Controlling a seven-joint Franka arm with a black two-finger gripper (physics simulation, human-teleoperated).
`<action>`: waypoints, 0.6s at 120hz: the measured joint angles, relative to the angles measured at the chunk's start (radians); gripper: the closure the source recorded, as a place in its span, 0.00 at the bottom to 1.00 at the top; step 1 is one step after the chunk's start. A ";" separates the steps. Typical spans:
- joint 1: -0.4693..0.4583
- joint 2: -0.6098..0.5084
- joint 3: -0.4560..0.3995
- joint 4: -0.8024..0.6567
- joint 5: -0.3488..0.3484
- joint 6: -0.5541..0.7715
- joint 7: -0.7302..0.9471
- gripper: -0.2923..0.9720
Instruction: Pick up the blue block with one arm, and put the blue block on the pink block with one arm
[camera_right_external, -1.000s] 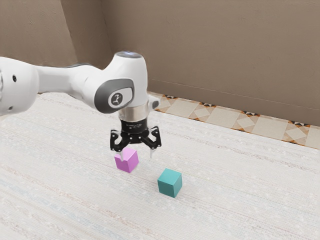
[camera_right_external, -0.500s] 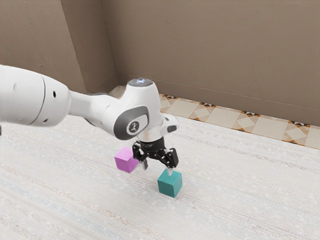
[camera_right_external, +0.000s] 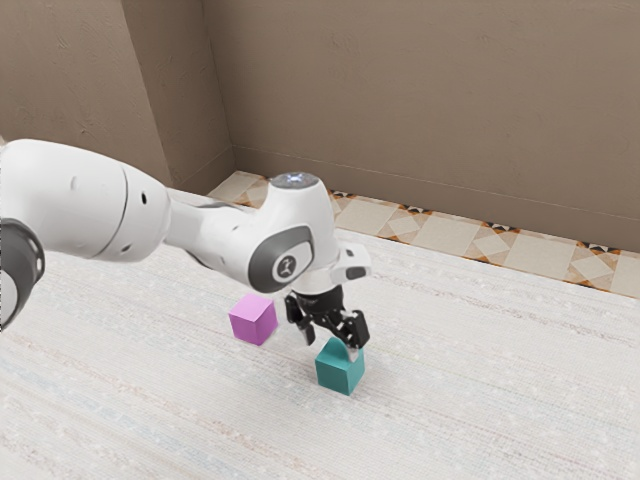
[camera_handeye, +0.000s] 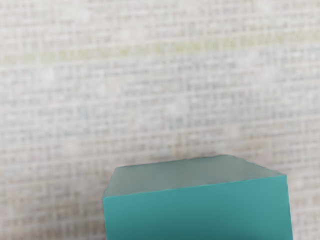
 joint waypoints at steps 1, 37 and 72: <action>0.000 0.001 0.000 0.000 -0.001 0.001 0.003 0.23; 0.001 0.037 -0.017 0.002 -0.035 0.031 0.072 0.23; 0.004 0.065 -0.030 0.003 -0.047 0.061 0.111 0.26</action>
